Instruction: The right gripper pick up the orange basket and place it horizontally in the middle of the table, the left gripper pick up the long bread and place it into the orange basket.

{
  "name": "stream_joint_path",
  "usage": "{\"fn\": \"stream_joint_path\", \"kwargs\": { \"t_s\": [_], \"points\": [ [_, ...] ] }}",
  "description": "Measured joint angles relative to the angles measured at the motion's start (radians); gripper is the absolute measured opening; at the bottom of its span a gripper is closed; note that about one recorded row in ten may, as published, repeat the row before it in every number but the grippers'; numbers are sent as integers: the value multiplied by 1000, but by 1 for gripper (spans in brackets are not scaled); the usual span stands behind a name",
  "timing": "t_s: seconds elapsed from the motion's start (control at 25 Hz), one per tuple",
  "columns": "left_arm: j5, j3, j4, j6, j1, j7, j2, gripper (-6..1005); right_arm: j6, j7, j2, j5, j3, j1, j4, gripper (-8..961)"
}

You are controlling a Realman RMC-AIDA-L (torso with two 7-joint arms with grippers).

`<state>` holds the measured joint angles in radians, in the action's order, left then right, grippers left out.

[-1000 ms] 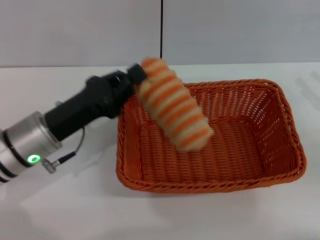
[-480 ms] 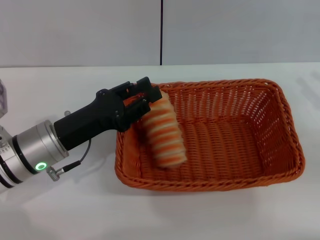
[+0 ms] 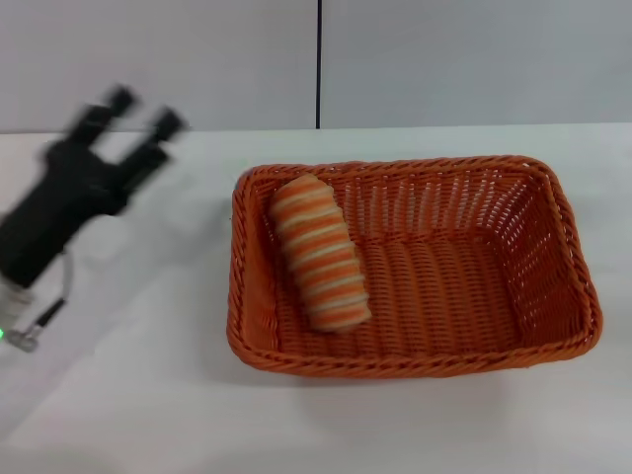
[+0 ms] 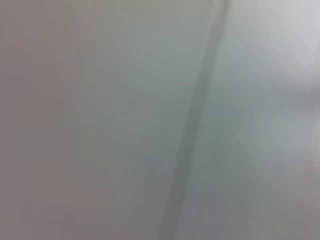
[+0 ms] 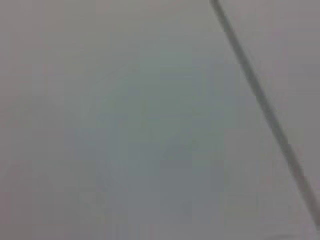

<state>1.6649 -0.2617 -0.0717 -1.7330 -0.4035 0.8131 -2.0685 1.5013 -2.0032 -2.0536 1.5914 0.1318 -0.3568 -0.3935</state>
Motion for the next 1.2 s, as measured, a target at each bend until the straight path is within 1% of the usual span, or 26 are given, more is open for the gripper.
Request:
{"fn": "stream_joint_path", "kwargs": {
  "t_s": [0.04,0.08,0.12,0.16,0.2,0.24,0.28,0.32,0.4,0.44,0.48,0.64,0.92,1.2],
  "points": [
    [-2,107,36,-12,39,-80,0,724,-15,-35,-8,1,-19,4,3,593],
    [-2,107,36,-12,39,-80,0,739,-31,-72,-17,2,-42,8,11,593],
    [-3,191,72,-16,70,-141,0,753,-49,-106,-20,4,-67,12,30,593],
    [-3,237,93,-19,86,-182,0,768,-69,-149,-21,6,-101,15,56,593],
    [-4,319,129,-25,118,-255,-1,783,-88,-189,-21,9,-138,18,87,593],
    [-4,374,158,-31,139,-327,-3,797,-121,-275,-19,10,-212,23,139,593],
    [-5,424,187,-36,159,-391,-4,812,-121,-275,-19,10,-212,23,139,593],
    [-4,468,218,-41,180,-479,-4,812,-138,-325,-19,11,-255,25,158,593],
    [-4,512,252,-44,206,-601,-4,811,-156,-391,-20,11,-318,29,182,593],
    [-4,524,257,-43,214,-644,-4,811,-163,-448,-21,11,-391,31,213,593],
    [-4,539,260,-39,222,-686,-4,810,-163,-448,-21,11,-391,31,213,593],
    [-5,570,260,-30,236,-724,-3,795,-167,-516,-21,11,-518,32,256,593],
    [-5,574,261,3,233,-730,-4,761,-180,-519,-21,11,-551,27,269,592],
    [-4,582,261,31,228,-733,-4,727,-196,-520,-20,11,-550,32,269,487]
  ]
}}
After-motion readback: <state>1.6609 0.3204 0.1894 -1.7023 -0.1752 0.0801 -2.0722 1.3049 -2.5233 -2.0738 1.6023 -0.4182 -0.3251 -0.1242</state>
